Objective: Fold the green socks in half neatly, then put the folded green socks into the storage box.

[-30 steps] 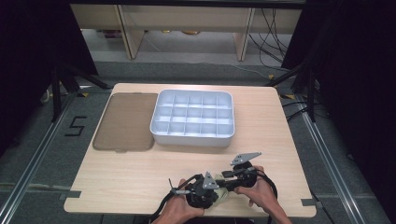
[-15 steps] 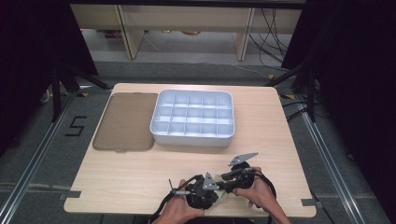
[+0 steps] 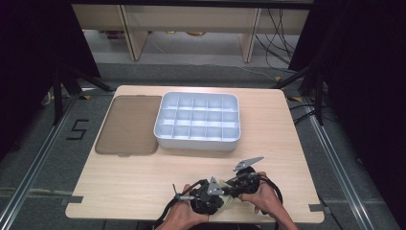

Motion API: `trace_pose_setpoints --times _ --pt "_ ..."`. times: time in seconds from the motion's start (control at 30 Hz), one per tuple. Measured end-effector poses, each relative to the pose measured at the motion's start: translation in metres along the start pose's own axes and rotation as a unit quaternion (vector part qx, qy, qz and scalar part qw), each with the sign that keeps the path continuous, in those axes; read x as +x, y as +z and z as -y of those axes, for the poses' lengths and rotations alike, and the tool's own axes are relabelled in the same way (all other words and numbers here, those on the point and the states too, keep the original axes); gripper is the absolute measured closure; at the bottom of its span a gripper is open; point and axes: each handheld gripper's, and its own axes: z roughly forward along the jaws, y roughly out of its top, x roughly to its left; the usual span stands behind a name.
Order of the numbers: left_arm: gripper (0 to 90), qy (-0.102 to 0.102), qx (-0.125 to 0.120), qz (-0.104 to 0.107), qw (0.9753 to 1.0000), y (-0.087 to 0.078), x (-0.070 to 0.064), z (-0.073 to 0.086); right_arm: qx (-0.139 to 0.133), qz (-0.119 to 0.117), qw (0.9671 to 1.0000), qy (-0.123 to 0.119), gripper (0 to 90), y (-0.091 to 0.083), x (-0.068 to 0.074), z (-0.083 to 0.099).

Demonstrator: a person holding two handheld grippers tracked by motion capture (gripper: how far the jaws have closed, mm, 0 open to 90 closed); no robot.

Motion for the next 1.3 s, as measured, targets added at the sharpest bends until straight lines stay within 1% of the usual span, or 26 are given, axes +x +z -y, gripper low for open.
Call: trace_pose_setpoints --times 0.03,0.1,0.23,0.3,0.33,0.37,0.4,0.43,0.47,0.5,0.53,0.57,0.6,0.63,0.67,0.7,0.73,0.77,0.87,0.97,1.0,1.03,1.13,1.2,1.23,1.3 --pt "83.6 -0.01 -0.004 0.002 0.9999 0.0 -0.001 0.001 -0.002 -0.009 0.9999 0.007 67.4 -0.001 -0.002 0.002" --pt "83.4 -0.002 -0.003 0.001 1.0 0.0 0.0 0.001 -0.003 -0.012 0.9999 0.012 69.4 -0.001 -0.002 0.002" --pt "81.4 -0.006 -0.011 0.009 0.9999 0.0 0.001 0.002 -0.008 -0.005 0.9999 0.006 71.6 -0.001 0.0 0.002" --pt "77.3 -0.018 -0.013 0.012 0.9997 -0.002 0.0 0.003 -0.008 -0.003 1.0 0.001 72.4 -0.001 0.001 0.002" --pt "75.9 -0.018 -0.013 0.012 0.9997 -0.002 0.0 0.003 -0.008 -0.003 1.0 0.001 72.4 -0.001 0.001 0.002" --pt "75.9 -0.009 -0.012 0.011 0.9998 -0.003 0.0 0.002 -0.007 -0.003 1.0 0.003 72.6 -0.001 0.001 0.002" --pt "74.7 -0.015 -0.015 0.012 0.9997 -0.003 0.0 0.003 -0.008 -0.001 1.0 0.003 72.8 -0.001 0.002 0.002" --pt "73.3 -0.011 -0.013 0.016 0.9997 -0.005 0.002 0.003 -0.009 0.001 1.0 0.002 73.0 -0.002 0.002 0.002" --pt "71.7 -0.016 -0.017 0.02 0.9995 -0.005 0.002 0.004 -0.009 0.001 1.0 -0.001 73.2 -0.002 0.002 0.002" --pt "69.1 -0.048 -0.039 0.029 0.9977 -0.008 0.001 0.006 -0.008 0.0 1.0 0.003 73.5 -0.002 0.004 0.002" --pt "67.9 -0.037 -0.03 0.029 0.9985 -0.012 0.003 0.007 -0.009 0.002 1.0 -0.002 73.6 -0.002 0.003 0.002" --pt "66.9 -0.048 -0.042 0.029 0.9976 -0.014 0.003 0.008 -0.01 0.004 0.9999 -0.003 73.6 -0.002 0.004 0.002" --pt "65.2 -0.048 -0.042 0.029 0.9976 -0.014 0.003 0.008 -0.011 0.005 0.9999 -0.005 73.7 -0.002 0.004 0.001" --pt "62.6 -0.062 -0.052 0.028 0.9964 -0.021 0.005 0.012 -0.011 0.0 0.9999 -0.003 73.8 -0.002 0.004 0.001" --pt "59.8 -0.062 -0.052 0.028 0.9964 -0.021 0.005 0.012 -0.011 0.0 0.9999 -0.003 73.8 -0.002 0.004 0.001" --pt "57.5 -0.086 -0.065 0.031 0.9937 -0.029 0.007 0.019 -0.011 0.004 0.9999 -0.004 73.8 -0.002 0.005 0.002" --pt "56.1 -0.086 -0.065 0.031 0.9937 -0.029 0.007 0.019 -0.011 0.004 0.9999 -0.004 73.8 -0.002 0.005 0.002" --pt "54.5 -0.092 -0.069 0.024 0.9932 -0.035 0.011 0.027 -0.013 0.006 0.9999 -0.005 73.8 -0.003 0.005 0.002" --pt "49.1 -0.1 -0.064 0.015 0.9928 -0.042 0.016 0.036 -0.013 0.007 0.9999 -0.006 73.8 -0.003 0.006 0.001" --pt "46.7 -0.118 -0.065 0.005 0.9909 -0.049 0.021 0.046 -0.016 0.01 0.9998 -0.006 73.9 -0.002 0.007 0.002" --pt "46.7 -0.115 -0.063 0.001 0.9914 -0.052 0.024 0.051 -0.016 0.01 0.9998 -0.006 73.9 -0.002 0.007 0.002" --pt "45.6 -0.126 -0.061 -0.002 0.9901 -0.055 0.026 0.056 -0.015 0.011 0.9998 -0.007 73.9 -0.003 0.007 0.002" --pt "44.3 -0.125 -0.06 -0.008 0.9903 -0.058 0.028 0.061 -0.016 0.011 0.9998 -0.008 73.9 -0.003 0.007 0.002" --pt "43.5 -0.134 -0.065 -0.014 0.9888 -0.061 0.03 0.065 -0.016 0.011 0.9998 -0.01 73.9 -0.003 0.007 0.002" --pt "43.1 -0.134 -0.064 -0.025 0.9886 -0.065 0.032 0.068 -0.017 0.012 0.9997 -0.012 73.9 -0.003 0.008 0.002" --pt "41.1 -0.131 -0.07 -0.032 0.9884 -0.066 0.034 0.07 -0.017 0.012 0.9997 -0.013 73.8 -0.003 0.008 0.001"
